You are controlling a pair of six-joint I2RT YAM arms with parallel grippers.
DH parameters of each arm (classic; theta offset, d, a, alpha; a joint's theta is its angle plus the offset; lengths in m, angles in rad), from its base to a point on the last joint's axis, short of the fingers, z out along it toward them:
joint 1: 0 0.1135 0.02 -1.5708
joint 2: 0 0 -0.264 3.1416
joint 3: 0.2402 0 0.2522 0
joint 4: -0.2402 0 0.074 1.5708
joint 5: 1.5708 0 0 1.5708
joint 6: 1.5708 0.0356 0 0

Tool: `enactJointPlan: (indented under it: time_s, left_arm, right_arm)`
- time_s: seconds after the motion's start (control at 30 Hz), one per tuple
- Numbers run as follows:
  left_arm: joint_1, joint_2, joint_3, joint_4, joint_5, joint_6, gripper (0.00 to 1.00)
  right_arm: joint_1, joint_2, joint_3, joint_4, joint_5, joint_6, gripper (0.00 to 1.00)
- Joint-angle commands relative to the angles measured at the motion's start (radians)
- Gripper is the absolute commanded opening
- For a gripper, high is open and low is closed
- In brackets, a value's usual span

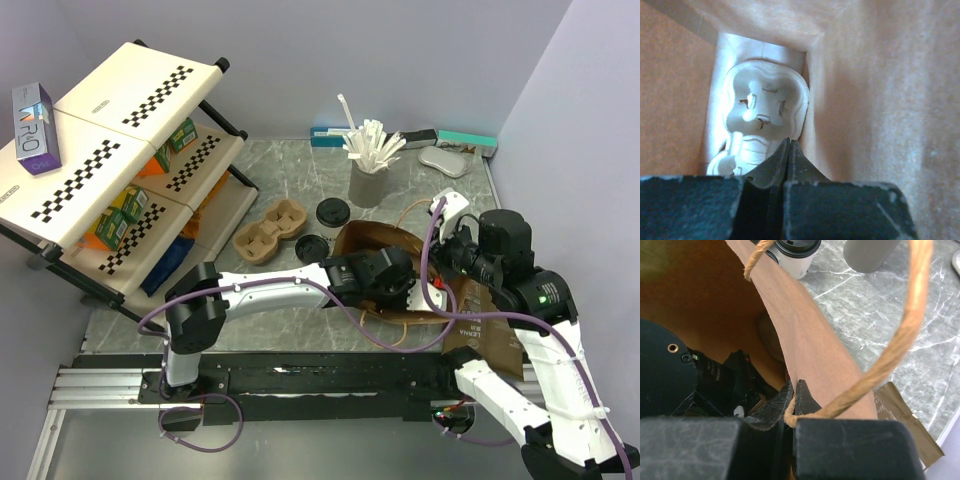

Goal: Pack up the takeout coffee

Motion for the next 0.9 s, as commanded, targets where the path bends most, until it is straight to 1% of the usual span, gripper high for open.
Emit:
enactJointPlan:
  time_s: [0.0, 0.27, 0.43, 0.6, 0.73, 0.8, 0.87]
  left_arm:
    - [-0.012, -0.078, 0.025, 0.020, 0.077, 0.017, 0.01]
    - [-0.012, -0.183, 0.000, 0.097, 0.092, 0.043, 0.01]
    - [-0.010, -0.213, 0.005, 0.131, 0.129, 0.052, 0.01]
    - [-0.010, -0.253, -0.004, 0.171, 0.137, 0.060, 0.01]
    - [-0.010, -0.290, -0.004, 0.169, 0.141, 0.076, 0.03]
    - [-0.010, -0.307, -0.009, 0.163, 0.132, 0.077, 0.06]
    - [-0.010, -0.347, -0.029, 0.158, 0.129, 0.078, 0.06]
  right_arm:
    - [-0.005, 0.022, 0.025, -0.054, 0.057, -0.021, 0.00]
    - [-0.005, 0.027, 0.031, -0.058, 0.035, -0.045, 0.00]
    - [-0.005, 0.038, 0.035, -0.057, 0.029, -0.053, 0.00]
    - [-0.006, 0.050, 0.040, -0.051, 0.031, -0.055, 0.00]
    - [-0.005, 0.052, 0.040, -0.046, 0.035, -0.058, 0.00]
    - [-0.005, 0.052, 0.038, -0.043, 0.038, -0.058, 0.00]
    - [-0.005, 0.052, 0.038, -0.041, 0.040, -0.059, 0.00]
